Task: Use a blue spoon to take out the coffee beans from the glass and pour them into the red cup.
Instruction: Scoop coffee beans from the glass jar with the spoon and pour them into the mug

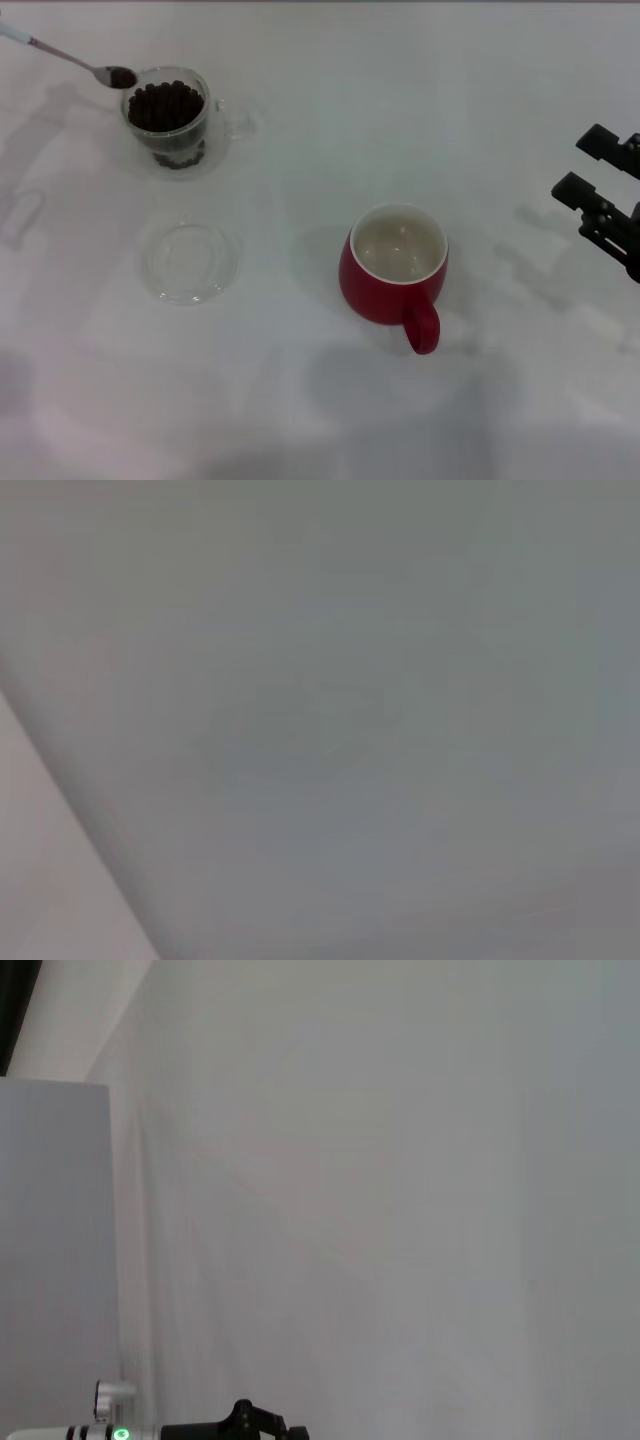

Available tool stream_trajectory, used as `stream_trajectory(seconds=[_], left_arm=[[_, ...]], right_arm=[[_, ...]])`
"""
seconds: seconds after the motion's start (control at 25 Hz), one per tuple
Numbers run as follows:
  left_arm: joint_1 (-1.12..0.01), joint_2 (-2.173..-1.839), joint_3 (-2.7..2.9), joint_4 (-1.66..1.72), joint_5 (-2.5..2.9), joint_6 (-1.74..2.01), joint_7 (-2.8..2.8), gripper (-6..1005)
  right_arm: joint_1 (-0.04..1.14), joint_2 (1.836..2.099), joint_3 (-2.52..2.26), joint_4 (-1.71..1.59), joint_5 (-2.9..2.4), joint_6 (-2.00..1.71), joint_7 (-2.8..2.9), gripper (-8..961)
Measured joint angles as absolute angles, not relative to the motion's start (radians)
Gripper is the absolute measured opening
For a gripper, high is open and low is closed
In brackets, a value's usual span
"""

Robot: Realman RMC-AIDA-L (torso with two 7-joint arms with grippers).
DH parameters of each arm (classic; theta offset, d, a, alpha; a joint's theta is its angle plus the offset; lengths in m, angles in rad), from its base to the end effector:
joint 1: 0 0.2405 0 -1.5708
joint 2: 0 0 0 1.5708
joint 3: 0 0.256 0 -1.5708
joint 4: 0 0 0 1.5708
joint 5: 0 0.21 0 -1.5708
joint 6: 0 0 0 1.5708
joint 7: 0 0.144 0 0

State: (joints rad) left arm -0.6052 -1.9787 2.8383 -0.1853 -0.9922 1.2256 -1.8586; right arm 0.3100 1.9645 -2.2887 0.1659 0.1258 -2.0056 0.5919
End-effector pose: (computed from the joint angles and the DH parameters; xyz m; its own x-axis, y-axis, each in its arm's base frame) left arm -0.3329 0.3711 0.0417 -0.3097 0.4063 0.8597 0.9196 -0.1019 0.3794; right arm 0.3262 0.1974 0.0263 0.5406 0.0479 -0.8399 -0.5007 -0.7840 -0.3670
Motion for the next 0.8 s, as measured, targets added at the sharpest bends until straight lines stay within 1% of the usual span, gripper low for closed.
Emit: stream_trajectory(seconds=[0.36, 0.8], left_arm=[[-0.624, -1.977, 2.844, -0.185, -0.933, 1.335, -1.876, 130], [-0.708, -1.990, 2.844, -0.141, -0.725, 1.421, -1.876, 130]], right_arm=[[0.323, 1.963, -2.289, 0.163, 0.141, -1.996, 0.585, 578], [0.323, 1.974, -2.289, 0.157, 0.179, -1.950, 0.530, 577]])
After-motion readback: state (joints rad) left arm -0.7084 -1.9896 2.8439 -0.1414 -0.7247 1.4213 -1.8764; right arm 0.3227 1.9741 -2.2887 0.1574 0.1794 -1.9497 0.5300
